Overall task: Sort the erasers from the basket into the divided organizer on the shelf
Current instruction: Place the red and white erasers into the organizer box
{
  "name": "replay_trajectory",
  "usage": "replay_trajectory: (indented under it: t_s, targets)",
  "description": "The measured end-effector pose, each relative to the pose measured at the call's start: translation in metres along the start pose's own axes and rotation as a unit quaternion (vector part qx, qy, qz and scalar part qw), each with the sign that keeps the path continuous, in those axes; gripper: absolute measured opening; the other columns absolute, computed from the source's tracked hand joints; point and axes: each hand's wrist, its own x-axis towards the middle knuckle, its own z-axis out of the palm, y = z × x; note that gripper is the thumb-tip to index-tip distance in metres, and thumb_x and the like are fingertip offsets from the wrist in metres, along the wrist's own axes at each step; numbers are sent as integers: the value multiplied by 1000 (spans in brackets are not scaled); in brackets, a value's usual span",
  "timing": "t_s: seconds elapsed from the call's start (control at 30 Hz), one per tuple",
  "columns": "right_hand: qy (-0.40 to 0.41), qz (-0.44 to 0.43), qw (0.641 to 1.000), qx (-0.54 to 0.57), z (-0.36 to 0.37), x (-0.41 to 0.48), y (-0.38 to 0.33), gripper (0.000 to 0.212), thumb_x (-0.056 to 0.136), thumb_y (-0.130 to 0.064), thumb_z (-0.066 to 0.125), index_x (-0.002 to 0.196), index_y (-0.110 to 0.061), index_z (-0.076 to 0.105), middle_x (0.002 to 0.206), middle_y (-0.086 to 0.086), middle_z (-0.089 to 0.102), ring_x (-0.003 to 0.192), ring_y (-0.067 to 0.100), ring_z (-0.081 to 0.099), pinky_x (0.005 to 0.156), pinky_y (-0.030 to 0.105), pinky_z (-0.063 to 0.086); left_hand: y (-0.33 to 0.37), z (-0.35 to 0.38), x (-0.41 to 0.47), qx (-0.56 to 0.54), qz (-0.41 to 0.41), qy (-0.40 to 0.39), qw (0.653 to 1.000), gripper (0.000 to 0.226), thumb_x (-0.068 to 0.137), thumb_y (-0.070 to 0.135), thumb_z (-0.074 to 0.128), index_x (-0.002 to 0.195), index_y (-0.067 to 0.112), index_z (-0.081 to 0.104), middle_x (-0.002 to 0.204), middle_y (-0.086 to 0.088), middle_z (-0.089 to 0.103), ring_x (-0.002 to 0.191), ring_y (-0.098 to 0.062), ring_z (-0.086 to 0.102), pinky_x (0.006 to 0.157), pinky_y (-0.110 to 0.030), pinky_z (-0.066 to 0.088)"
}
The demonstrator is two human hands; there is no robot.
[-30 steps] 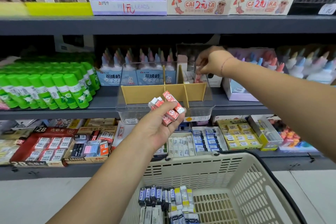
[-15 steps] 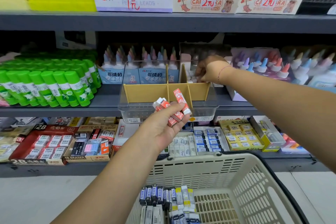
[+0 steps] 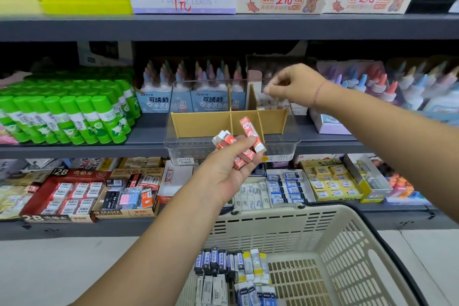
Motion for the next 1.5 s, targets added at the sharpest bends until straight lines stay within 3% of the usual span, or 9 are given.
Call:
replay_trajectory:
  t_s: [0.17, 0.27, 0.43, 0.5, 0.6, 0.73, 0.9, 1.1, 1.5]
  targets:
    - [-214, 105, 956, 172, 14, -57, -24, 35, 86, -41, 62, 88, -7, 64, 63, -5, 61, 57, 6, 52, 54, 17, 40, 0, 0, 1, 5, 24, -9, 1000, 16, 82, -1, 68, 95, 5, 61, 83, -15, 71, 77, -22, 68, 53, -23, 57]
    - [-202, 131, 933, 267, 26, -69, -22, 20, 86, -24, 66, 85, -4, 65, 47, -6, 52, 57, 9, 48, 57, 21, 38, -3, 1, 1, 30, 35, -26, 999, 12, 81, -2, 68, 86, 7, 61, 74, -10, 72, 67, -18, 69, 53, -23, 56]
    - [-120, 177, 909, 358, 6, -53, -17, 12, 94, -16, 55, 90, -6, 58, 78, 11, 70, 67, 17, 70, 60, 27, 58, -2, 2, -2, 13, 28, -53, 998, 10, 85, 12, 67, 86, 3, 63, 81, -12, 70, 73, -18, 67, 59, -24, 58]
    - [-36, 154, 949, 273, -13, -36, -10, 13, 96, -18, 54, 87, -10, 55, 81, 14, 69, 57, 14, 69, 50, 20, 55, -1, 2, -2, 9, 28, -42, 999, 16, 85, 19, 67, 82, 5, 60, 75, -10, 67, 70, -17, 65, 54, -22, 57]
    - [32, 95, 995, 16, -35, -10, 2, 13, 90, -20, 64, 90, -7, 64, 75, 12, 62, 48, 9, 58, 49, 17, 48, 0, 1, -1, 6, 22, -25, 999, 22, 84, 26, 68, 84, 6, 58, 73, -8, 62, 69, -17, 61, 50, -20, 54]
    - [-7, 25, 969, -244, -42, 11, 0, 23, 82, -17, 71, 104, -11, 70, 90, 6, 63, 79, 17, 52, 70, 23, 37, 0, 3, 0, 2, 13, -28, 1000, 24, 85, 26, 67, 85, 4, 56, 74, -8, 59, 63, -16, 63, 54, -23, 57]
    - [-28, -15, 962, -271, -35, 24, -11, 24, 79, -18, 73, 101, -14, 65, 91, 3, 64, 77, 18, 53, 52, 21, 35, 2, 2, 2, -4, 9, -40, 999, 24, 86, 23, 66, 85, 2, 55, 79, -10, 59, 61, -17, 65, 64, -29, 60]
    - [-30, -43, 957, -284, -27, 31, 0, 20, 82, -7, 68, 102, -11, 67, 96, 8, 69, 83, 23, 59, 72, 26, 44, 5, 1, -1, -24, 2, -45, 999, 19, 88, 17, 65, 85, 2, 54, 79, -12, 58, 72, -20, 62, 79, -39, 57]
    - [-44, -57, 953, -293, -29, 32, 0, 21, 81, -8, 69, 101, -12, 66, 94, 7, 67, 84, 24, 60, 72, 26, 45, 5, 3, -3, -22, -18, -47, 999, 15, 86, 13, 67, 84, 1, 58, 75, -13, 61, 69, -21, 64, 66, -34, 61]
